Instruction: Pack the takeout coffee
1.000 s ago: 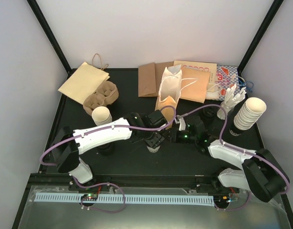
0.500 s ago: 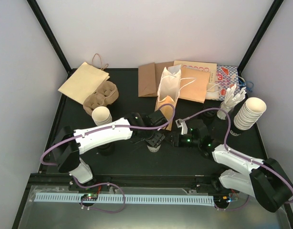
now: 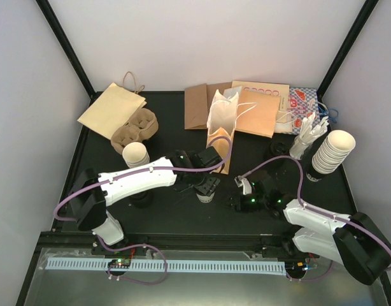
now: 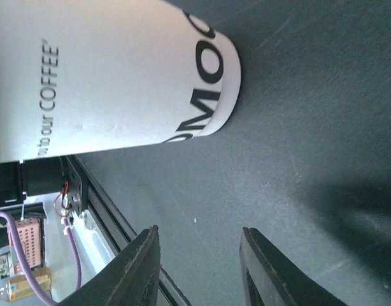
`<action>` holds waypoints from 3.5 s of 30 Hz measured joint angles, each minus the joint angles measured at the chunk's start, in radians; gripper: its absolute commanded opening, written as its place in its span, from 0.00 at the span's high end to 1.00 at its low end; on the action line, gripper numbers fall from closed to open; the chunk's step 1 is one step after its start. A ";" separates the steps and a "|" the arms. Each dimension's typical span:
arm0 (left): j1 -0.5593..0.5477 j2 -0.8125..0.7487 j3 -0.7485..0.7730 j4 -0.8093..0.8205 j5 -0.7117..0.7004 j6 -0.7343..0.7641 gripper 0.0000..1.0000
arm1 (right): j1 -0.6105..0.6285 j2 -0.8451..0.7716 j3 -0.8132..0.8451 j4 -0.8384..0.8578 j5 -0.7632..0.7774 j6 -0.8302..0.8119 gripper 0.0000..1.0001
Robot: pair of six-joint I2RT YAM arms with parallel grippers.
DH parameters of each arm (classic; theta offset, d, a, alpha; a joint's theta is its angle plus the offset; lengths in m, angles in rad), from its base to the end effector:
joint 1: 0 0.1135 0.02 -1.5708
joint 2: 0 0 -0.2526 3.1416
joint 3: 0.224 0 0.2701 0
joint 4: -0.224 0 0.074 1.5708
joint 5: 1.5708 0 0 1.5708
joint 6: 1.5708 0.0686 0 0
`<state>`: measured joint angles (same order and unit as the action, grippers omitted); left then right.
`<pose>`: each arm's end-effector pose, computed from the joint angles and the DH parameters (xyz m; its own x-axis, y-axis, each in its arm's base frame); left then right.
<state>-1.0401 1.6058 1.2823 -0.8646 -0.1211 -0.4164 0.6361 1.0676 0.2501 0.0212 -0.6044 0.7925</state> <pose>0.1846 -0.2982 0.2073 -0.7664 0.5128 -0.3868 0.5722 0.8187 -0.0486 0.1484 0.1581 0.0905 -0.9794 0.0051 -0.2017 -0.1582 0.6013 0.7832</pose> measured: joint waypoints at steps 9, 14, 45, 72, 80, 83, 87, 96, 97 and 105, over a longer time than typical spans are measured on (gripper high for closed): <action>0.000 0.000 0.000 0.000 -0.004 -0.017 0.49 | 0.027 -0.065 0.036 -0.086 0.036 -0.003 0.62; 0.000 0.000 0.001 -0.003 -0.013 -0.060 0.52 | 0.027 -0.124 0.068 -0.096 0.045 -0.006 0.62; -0.028 0.083 0.104 -0.102 -0.074 -0.261 0.53 | 0.054 0.030 0.020 0.299 0.016 0.179 0.63; -0.028 0.116 0.154 -0.150 -0.079 -0.207 0.36 | 0.076 -0.173 0.180 -0.193 0.260 0.010 0.50; -0.029 0.120 0.174 -0.182 -0.052 -0.183 0.14 | 0.076 -0.211 0.216 -0.352 0.344 -0.096 0.38; -0.029 0.117 0.185 -0.199 -0.047 -0.179 0.07 | 0.076 -0.212 0.227 -0.393 0.360 -0.122 0.29; -0.029 0.085 0.208 -0.209 -0.043 -0.173 0.01 | 0.076 -0.212 0.261 -0.430 0.377 -0.150 0.22; -0.016 -0.039 0.252 -0.261 -0.070 -0.163 0.03 | 0.076 -0.204 0.353 -0.506 0.425 -0.206 0.00; -0.007 -0.063 0.251 -0.265 -0.072 -0.160 0.03 | 0.076 -0.203 0.371 -0.520 0.436 -0.213 0.00; 0.183 -0.359 0.112 -0.210 -0.068 -0.117 0.01 | 0.076 -0.204 0.525 -0.658 0.619 -0.216 0.00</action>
<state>-0.8566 1.2465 1.3945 -1.0744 -0.1894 -0.5331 0.7120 0.8635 0.7753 -0.6365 0.0147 0.5762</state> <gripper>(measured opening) 0.988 0.999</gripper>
